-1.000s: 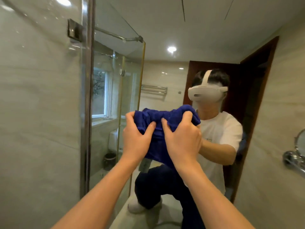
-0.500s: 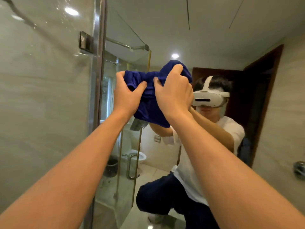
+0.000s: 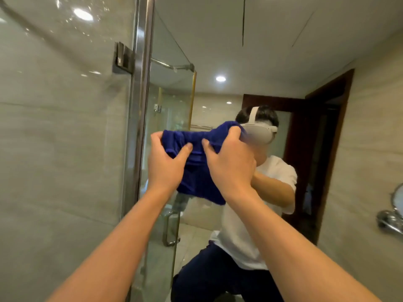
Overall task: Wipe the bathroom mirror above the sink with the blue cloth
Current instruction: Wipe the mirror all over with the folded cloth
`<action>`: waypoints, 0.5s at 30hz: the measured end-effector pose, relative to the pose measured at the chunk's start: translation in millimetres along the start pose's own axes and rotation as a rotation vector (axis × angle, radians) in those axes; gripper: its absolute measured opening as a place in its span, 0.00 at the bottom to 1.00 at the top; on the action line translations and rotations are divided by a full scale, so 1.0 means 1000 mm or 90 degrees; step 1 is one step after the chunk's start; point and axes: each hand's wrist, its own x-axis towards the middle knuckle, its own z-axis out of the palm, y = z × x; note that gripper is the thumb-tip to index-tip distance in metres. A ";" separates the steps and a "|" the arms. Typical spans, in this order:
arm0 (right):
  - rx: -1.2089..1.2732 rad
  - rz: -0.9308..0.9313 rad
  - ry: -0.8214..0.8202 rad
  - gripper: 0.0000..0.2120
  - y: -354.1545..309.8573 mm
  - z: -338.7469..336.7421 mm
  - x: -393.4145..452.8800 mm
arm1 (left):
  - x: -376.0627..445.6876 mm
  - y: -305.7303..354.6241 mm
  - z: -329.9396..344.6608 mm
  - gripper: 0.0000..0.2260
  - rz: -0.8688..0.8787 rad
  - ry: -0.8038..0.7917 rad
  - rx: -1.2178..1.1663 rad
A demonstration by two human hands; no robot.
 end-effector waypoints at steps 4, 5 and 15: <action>0.023 0.002 0.012 0.17 -0.046 0.010 0.052 | 0.078 0.021 -0.015 0.17 0.030 0.032 -0.062; 0.021 -0.005 0.009 0.16 -0.054 0.011 0.059 | 0.090 0.021 -0.018 0.17 0.020 0.030 -0.085; -0.119 -0.102 0.052 0.18 0.060 -0.021 -0.029 | -0.057 -0.014 0.031 0.19 -0.020 -0.026 -0.050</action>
